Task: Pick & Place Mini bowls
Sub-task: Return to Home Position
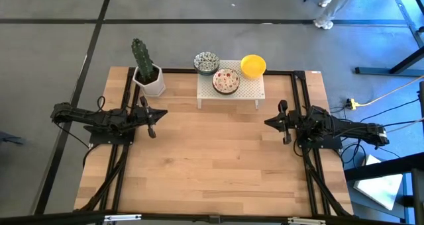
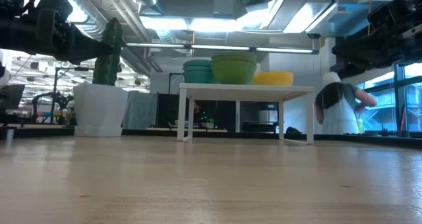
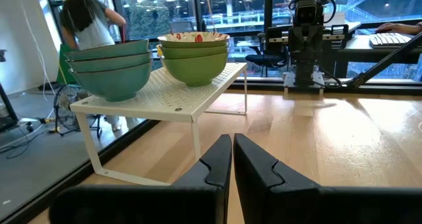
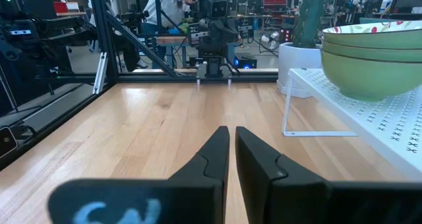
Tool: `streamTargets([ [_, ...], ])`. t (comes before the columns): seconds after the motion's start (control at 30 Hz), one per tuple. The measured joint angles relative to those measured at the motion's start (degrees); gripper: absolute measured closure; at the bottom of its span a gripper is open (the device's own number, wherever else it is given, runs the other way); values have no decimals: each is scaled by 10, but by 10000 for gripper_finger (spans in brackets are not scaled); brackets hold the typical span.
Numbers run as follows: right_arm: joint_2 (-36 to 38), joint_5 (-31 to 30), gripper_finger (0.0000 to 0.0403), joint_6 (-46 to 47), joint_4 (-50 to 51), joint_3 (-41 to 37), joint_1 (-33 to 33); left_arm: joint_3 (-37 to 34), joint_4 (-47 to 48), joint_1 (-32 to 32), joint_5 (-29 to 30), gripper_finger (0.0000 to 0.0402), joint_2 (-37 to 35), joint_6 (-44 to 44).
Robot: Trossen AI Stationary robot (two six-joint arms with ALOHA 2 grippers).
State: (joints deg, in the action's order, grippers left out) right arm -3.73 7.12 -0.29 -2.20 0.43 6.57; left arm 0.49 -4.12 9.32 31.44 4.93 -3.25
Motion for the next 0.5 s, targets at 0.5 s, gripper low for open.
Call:
streamTargets([
  [0.5, 0, 0, 373, 0, 0, 0, 0, 0, 0, 0, 0, 388, 0, 0],
])
